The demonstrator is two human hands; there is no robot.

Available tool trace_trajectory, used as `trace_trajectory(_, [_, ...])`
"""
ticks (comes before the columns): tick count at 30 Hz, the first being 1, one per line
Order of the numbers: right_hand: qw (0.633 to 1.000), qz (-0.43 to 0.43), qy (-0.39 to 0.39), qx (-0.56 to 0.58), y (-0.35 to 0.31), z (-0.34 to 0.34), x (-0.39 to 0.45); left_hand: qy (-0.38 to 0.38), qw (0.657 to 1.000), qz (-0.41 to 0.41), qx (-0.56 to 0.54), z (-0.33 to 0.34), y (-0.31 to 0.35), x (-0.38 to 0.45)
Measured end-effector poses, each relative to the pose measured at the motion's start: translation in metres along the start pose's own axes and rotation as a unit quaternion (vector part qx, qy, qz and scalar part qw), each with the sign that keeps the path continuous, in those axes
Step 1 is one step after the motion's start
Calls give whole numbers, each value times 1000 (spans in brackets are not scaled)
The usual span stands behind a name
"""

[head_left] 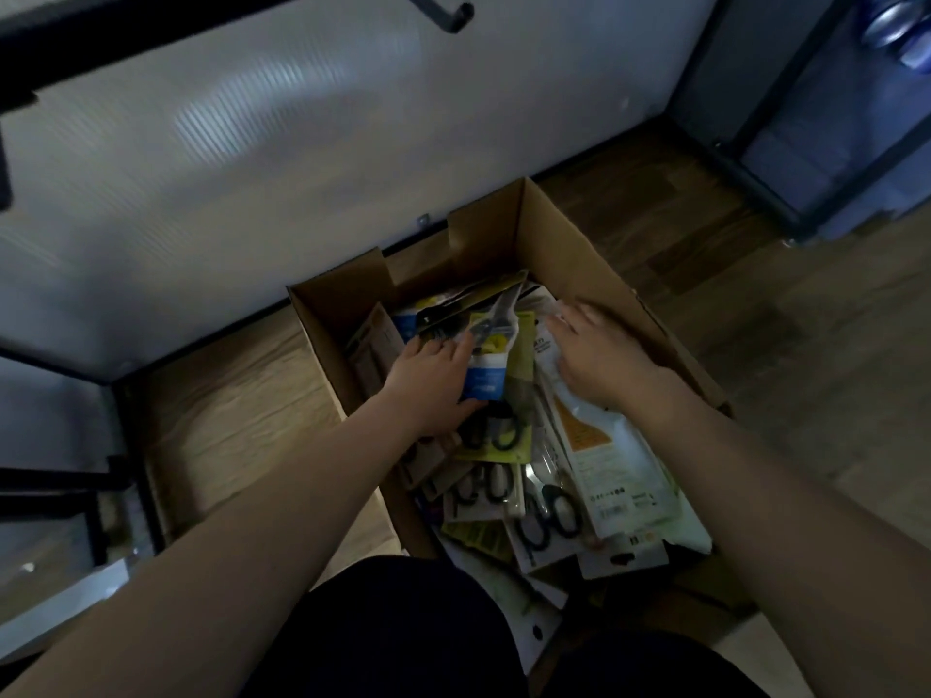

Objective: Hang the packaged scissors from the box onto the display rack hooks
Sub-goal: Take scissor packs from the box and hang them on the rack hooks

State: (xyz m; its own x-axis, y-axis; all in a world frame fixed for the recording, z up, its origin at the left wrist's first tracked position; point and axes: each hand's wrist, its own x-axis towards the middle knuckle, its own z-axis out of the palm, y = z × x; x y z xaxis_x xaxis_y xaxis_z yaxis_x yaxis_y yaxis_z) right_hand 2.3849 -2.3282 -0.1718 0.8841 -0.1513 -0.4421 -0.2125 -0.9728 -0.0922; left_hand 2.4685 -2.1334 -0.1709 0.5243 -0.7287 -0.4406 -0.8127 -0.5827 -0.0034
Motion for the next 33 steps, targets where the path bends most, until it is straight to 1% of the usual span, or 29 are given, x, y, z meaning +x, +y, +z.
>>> trace_trajectory(3, [998, 11, -58, -18, -1, 0, 10, 11, 1000, -17, -18, 1, -5, -1])
trace_trajectory(5, [998, 10, -58, -31, -2, -1, 14, 38, 999, -26, -29, 1, -7, -1])
trace_trajectory(8, [997, 22, -28, -69, -7, -6, 10, 65, 996, -48, -24, -4, -6, -4])
trace_trajectory(11, [990, 34, -51, -123, -13, -14, -5, 86, 994, -63, -2, -15, 2, -15])
trace_trajectory(13, [991, 31, -66, -116, -14, -21, -26, 102, 993, -57, 8, -26, 12, -28])
trace_trajectory(15, [994, 13, -63, -93, -15, -31, -53, 85, 995, -56, -6, -44, 22, -48])
trace_trajectory(18, [996, -10, -33, -79, -22, -61, -92, 46, 997, -56, -33, -79, 34, -84])
trace_trajectory(21, [997, -15, -46, -57, -31, -100, -132, 27, 996, -61, -66, -119, 41, -123])
trace_trajectory(24, [998, 26, -37, -37, -40, -134, -182, 16, 993, -71, -96, -162, 48, -159])
trace_trajectory(26, [997, 55, -45, -27, -49, -155, -215, -8, 992, -82, -93, -192, 57, -182])
trace_trajectory(27, [996, 65, -56, -10, -55, -169, -233, -24, 992, -85, -89, -209, 63, -195])
trace_trajectory(29, [995, 74, -55, 30, -67, -195, -267, -42, 991, -89, -88, -241, 73, -224])
trace_trajectory(33, [987, 108, -38, 109, -88, -254, -325, -23, 988, -111, -100, -309, 86, -278])
